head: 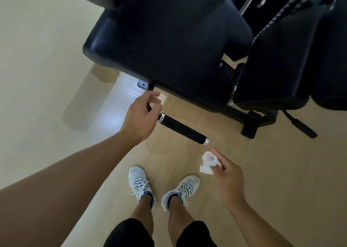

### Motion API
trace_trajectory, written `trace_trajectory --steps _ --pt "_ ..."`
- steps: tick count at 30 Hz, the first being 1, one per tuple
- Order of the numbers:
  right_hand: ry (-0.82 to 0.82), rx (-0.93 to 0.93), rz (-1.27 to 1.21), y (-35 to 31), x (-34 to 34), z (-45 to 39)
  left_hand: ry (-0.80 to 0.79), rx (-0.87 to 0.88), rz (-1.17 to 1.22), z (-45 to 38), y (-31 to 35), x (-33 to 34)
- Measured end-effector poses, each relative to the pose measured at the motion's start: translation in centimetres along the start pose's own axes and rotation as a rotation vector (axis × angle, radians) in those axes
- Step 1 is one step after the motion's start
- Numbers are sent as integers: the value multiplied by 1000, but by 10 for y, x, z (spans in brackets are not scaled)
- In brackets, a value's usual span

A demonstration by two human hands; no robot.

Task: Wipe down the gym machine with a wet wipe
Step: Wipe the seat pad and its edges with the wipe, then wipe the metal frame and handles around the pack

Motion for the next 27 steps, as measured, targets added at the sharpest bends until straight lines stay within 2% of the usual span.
trace_trajectory --steps 3,6,8,10,17,21,27 --pt "-49 280 -314 -38 -5 47 27 -74 125 59 19 -20" --pt "-163 409 -545 -96 -6 83 -64 -249 281 127 43 -36" --pt "-243 387 -616 -141 -16 95 -131 -370 408 164 58 -47" --pt "-310 346 -658 -181 -30 98 -165 -417 503 188 75 -59" --pt "-470 231 -662 -284 -48 100 53 -378 563 176 123 -133" --pt "-419 141 -647 -326 -40 108 54 -366 578 146 129 -173" --pt "-356 246 -711 -374 2 127 20 -365 600 93 115 -238"
Point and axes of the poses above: each hand's wrist, its own z-axis away from the middle knuckle, its own x-axis out of the palm, y = z × x, the point moved 10 cm from there along -z, towards the middle knuckle, and after that the axes turned 14 degrees about y, right-handed, at the moved point
